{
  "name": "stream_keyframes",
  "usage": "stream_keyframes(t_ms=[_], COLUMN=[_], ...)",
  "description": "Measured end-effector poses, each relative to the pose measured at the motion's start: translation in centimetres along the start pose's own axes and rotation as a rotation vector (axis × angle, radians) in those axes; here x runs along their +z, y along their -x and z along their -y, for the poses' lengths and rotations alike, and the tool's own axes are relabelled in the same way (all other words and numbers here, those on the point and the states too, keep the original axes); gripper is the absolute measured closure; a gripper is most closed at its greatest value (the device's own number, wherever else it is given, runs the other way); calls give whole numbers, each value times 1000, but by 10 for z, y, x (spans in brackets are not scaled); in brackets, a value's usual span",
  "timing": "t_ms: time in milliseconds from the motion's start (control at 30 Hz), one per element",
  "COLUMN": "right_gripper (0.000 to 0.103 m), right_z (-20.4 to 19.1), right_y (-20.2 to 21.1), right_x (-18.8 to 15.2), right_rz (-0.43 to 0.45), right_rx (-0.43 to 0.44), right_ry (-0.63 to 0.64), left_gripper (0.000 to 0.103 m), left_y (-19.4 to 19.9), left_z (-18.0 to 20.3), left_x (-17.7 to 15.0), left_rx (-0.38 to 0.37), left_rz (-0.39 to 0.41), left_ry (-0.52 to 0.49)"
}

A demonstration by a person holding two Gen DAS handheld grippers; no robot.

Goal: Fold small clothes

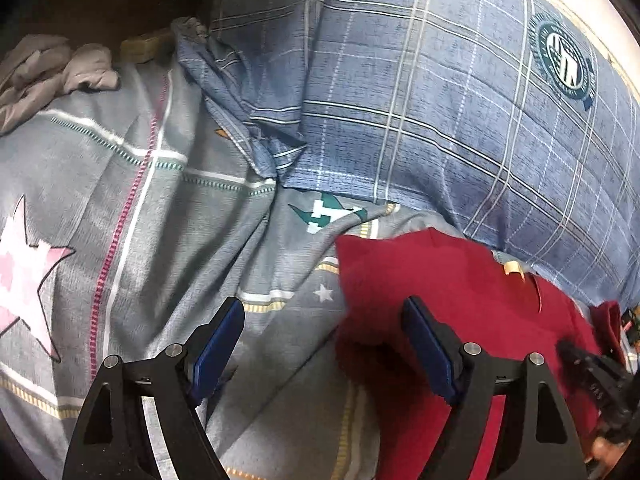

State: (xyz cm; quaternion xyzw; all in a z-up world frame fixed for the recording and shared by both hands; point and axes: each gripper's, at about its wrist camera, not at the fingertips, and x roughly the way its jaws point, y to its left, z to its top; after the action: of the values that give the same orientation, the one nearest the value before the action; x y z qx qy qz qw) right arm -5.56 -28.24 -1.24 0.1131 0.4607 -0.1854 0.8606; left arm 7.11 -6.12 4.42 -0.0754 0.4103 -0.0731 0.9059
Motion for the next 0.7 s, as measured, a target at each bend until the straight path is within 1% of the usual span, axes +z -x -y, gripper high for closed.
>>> stream_keyframes(t_ms=[67,100,133,200,267,367,467,500,533,567,600,633,700], right_gripper=[97,97,97,97,97,97,96,91,88,85,75,61,45], right_z=[2,6,10,23,39,67,77,80,83,86,88,88,76], right_y=[13,22,30,51,58,47,20,11,6,6,13,20,37], right_x=[8,13,19,27,33,36,32,30,28,27,25,23,22], right_rz=[24,51,79,144,167,133,59,25,-8,-15,7,32,98], right_rx=[0,-4,-22,-91,-128,-161,-205,-211,-226,-228,-224,-224,-196], right_ry=[26,31,37,42,12,-60,-65,-69,-80,-99,-129,-144,-142], left_gripper=[23,23,23,23,23,23,23,23,23,23,23,23,23], left_y=[5,5,17,29,28,30,28,27,25,22,18,15,2], left_z=[-7,-7,-12,-12,-7,2,15,19,21,25,29,31,37], left_x=[-4,-2,-9,-14,-16,-22,-27,-29,-30,-32,-34,-36,-38], left_rx=[-3,0,0,0,-3,-14,-23,-26,-28,-30,-22,-7,55], left_rz=[8,19,26,36,33,13,2,-1,-6,-16,-30,-40,-65], left_ry=[14,18,17,8,-6,-38,-85,-96,-103,-117,-135,-150,-185])
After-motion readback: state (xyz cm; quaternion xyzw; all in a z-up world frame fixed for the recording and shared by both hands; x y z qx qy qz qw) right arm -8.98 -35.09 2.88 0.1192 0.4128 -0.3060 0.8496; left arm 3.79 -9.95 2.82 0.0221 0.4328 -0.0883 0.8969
